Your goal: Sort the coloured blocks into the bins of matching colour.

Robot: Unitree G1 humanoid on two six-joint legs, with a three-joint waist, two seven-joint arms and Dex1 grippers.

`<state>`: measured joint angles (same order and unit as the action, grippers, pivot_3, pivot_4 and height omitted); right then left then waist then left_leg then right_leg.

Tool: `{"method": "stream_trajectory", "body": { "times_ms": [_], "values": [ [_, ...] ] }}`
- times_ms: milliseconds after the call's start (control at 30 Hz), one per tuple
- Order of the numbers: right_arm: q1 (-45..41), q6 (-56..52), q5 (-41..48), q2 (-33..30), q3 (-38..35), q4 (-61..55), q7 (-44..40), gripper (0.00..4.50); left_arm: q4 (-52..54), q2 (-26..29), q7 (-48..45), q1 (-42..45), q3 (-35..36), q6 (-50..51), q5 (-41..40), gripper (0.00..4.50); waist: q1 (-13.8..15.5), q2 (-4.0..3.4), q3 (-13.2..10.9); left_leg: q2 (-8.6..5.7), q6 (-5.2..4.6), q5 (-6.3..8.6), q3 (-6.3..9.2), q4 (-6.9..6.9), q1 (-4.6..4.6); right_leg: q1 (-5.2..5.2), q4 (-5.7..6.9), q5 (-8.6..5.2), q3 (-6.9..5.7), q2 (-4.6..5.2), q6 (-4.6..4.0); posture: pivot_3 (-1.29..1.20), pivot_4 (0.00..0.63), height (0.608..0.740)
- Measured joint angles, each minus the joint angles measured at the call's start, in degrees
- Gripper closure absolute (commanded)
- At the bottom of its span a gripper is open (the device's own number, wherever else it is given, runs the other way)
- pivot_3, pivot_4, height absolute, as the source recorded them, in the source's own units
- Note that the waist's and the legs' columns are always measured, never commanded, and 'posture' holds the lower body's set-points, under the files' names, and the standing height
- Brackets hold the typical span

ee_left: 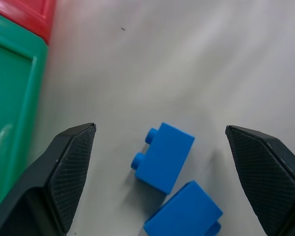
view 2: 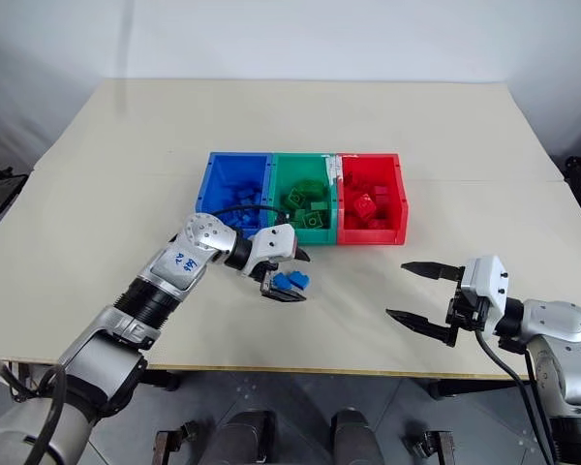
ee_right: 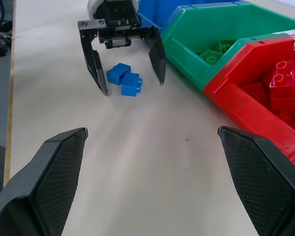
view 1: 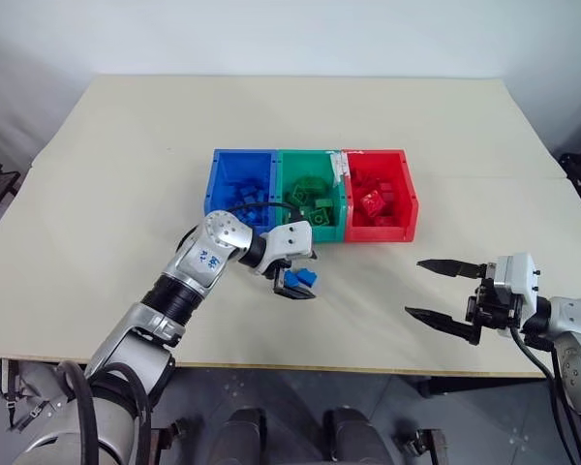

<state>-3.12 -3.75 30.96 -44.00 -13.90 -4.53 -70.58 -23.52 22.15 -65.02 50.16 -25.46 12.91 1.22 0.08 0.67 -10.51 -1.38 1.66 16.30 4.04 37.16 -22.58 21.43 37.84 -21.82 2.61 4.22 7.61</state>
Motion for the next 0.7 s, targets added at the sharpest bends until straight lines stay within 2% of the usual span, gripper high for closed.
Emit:
{"method": "stream_trajectory", "body": {
  "times_ms": [400, 500, 700],
  "values": [
    [-3.31, 0.0, -0.08, 0.76, 0.78, 0.4, -0.01, 0.06, 0.21, 0.01, -2.11, -0.17, -0.32, -0.73, 1.5, 0.0, -0.04, 0.0, 0.0, 0.0, 0.0, 0.0, 0.0, 0.01, 0.0, 0.0, 0.02, 0.0, 0.0, 0.0, 0.0, 0.0, 0.15, 0.74],
    [-3.33, -0.07, -0.47, 0.76, 1.95, 0.52, -0.13, 0.0, 0.15, -0.16, -1.85, -0.17, -0.17, -1.14, 1.53, 0.57, -0.03, 0.0, 0.0, -0.01, 0.0, 0.0, 0.0, 0.03, 0.0, 0.0, 0.03, 0.0, 0.0, 0.02, 0.01, 0.0, 0.15, 0.74],
    [-3.96, -0.3, -0.72, 0.76, 2.41, 0.52, 0.08, 0.0, 0.2, -0.7, -1.63, -0.34, 0.49, -3.34, 1.51, 2.47, -0.01, 0.0, 0.0, -0.02, 0.0, 0.0, 0.01, 0.05, -0.01, 0.0, 0.03, 0.01, -0.01, 0.03, 0.02, 0.0, 0.15, 0.74]
  ]
}}
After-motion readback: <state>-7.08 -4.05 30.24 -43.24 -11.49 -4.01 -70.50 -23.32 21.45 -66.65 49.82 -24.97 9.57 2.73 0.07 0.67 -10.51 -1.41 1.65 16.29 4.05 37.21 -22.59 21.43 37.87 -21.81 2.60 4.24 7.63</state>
